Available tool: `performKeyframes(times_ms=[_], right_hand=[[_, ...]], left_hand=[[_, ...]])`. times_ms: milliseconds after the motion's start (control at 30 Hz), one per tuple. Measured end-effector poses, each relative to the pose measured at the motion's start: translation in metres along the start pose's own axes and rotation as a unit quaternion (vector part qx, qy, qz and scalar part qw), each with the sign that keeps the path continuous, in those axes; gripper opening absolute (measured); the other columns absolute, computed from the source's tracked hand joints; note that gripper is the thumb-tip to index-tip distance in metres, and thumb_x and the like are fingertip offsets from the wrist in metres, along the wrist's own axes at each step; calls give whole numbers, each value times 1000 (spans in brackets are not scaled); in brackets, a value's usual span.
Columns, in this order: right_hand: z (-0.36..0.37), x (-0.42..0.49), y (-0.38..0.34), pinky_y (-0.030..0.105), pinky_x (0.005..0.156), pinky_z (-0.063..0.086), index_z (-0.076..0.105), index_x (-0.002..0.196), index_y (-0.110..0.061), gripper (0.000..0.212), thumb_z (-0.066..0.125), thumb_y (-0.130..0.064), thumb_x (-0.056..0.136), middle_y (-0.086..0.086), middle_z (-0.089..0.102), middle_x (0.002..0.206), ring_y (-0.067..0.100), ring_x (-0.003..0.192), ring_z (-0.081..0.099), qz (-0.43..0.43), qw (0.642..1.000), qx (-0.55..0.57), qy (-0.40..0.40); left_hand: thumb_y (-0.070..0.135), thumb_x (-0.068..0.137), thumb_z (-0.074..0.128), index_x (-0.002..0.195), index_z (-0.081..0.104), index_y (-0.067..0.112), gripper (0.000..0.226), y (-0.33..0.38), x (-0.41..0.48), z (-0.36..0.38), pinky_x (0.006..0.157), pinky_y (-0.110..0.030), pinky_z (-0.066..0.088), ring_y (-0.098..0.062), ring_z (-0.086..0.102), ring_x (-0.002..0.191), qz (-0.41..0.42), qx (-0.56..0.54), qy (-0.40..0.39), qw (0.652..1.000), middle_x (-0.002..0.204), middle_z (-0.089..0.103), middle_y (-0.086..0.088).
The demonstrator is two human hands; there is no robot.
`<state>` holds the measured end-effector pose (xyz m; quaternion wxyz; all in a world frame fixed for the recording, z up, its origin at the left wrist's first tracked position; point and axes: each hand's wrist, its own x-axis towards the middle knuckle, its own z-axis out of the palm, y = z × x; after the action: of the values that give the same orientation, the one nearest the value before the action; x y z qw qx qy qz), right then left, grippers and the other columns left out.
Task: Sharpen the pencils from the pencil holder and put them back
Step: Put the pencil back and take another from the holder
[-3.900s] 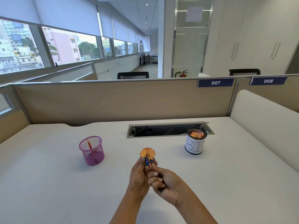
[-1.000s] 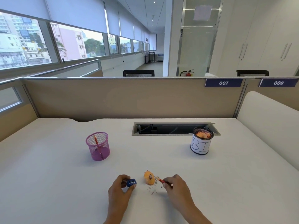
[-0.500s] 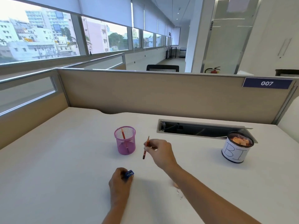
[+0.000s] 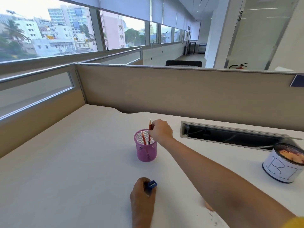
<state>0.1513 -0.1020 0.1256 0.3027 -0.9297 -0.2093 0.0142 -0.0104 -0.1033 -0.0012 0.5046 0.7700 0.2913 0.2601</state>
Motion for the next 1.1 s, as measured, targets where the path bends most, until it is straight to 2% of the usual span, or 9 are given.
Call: performKeyframes(times_ms=[100, 167, 333, 500, 600, 700, 833, 1000, 1100], right_hand=[[7, 9, -3, 30, 73, 44, 65, 104, -8, 23, 64, -16, 82, 11, 67, 109, 30, 101, 62, -1, 997, -61, -42], [9, 13, -5, 30, 72, 42, 64, 104, -8, 24, 65, -17, 81, 10, 66, 110, 30, 102, 62, -2, 994, -81, -70], [11, 19, -9, 30, 75, 44, 63, 108, -8, 32, 69, -22, 79, 9, 66, 113, 29, 106, 61, -13, 991, -97, -95], [16, 19, -14, 29, 74, 44, 65, 109, -10, 38, 73, -25, 75, 8, 67, 110, 27, 103, 63, -10, 990, -84, -115], [23, 17, -14, 29, 72, 43, 63, 107, -9, 32, 69, -22, 78, 8, 67, 111, 28, 103, 63, -15, 987, -111, -116], [28, 15, -14, 31, 74, 41, 59, 109, -8, 27, 61, -17, 84, 9, 63, 116, 30, 107, 60, -31, 985, -132, -109], [29, 18, -15, 31, 74, 43, 62, 111, -7, 27, 58, -10, 84, 11, 62, 117, 31, 107, 60, -36, 984, -130, -117], [29, 19, -14, 32, 76, 44, 63, 110, -1, 29, 45, -1, 87, 17, 61, 116, 35, 107, 59, -54, 988, -124, -81], [33, 20, -11, 31, 70, 41, 63, 106, 1, 25, 48, 1, 86, 19, 63, 113, 36, 104, 60, -64, 989, -117, -71]], left_hand=[[0, 70, 72, 68, 45, 33, 43, 0, 1, 1, 67, 1, 39, 3, 58, 74, 0, 0, -4, 1000, 71, 57, 13], [0, 70, 72, 69, 45, 33, 43, -1, 1, 2, 66, 2, 39, -6, 59, 68, -3, -1, -4, 1000, 73, 57, 13], [3, 73, 72, 69, 43, 34, 42, 1, 0, 1, 65, 1, 39, -2, 55, 71, -2, 5, -10, 1000, 74, 55, 15], [6, 74, 71, 71, 43, 33, 39, 2, 1, 2, 62, -1, 37, -12, 56, 76, -9, 10, -19, 1000, 78, 58, 5], [6, 74, 71, 74, 46, 29, 34, 2, 0, 1, 62, 0, 38, -11, 56, 76, -13, 9, -22, 1000, 79, 57, 5], [3, 72, 72, 70, 43, 34, 43, 1, 0, 1, 64, 2, 39, -6, 58, 70, -5, 7, -18, 1000, 75, 55, 14], [2, 72, 72, 69, 43, 35, 44, 1, 0, 2, 66, 3, 39, -5, 58, 69, -9, 1, -11, 1000, 75, 56, 14], [3, 72, 72, 70, 43, 35, 44, 1, 0, 3, 67, 3, 39, -5, 59, 71, -8, 1, -10, 1000, 75, 55, 17], [4, 72, 73, 70, 43, 36, 44, 0, 0, 2, 67, 3, 39, 8, 57, 79, -7, 6, -8, 1000, 75, 55, 18]])
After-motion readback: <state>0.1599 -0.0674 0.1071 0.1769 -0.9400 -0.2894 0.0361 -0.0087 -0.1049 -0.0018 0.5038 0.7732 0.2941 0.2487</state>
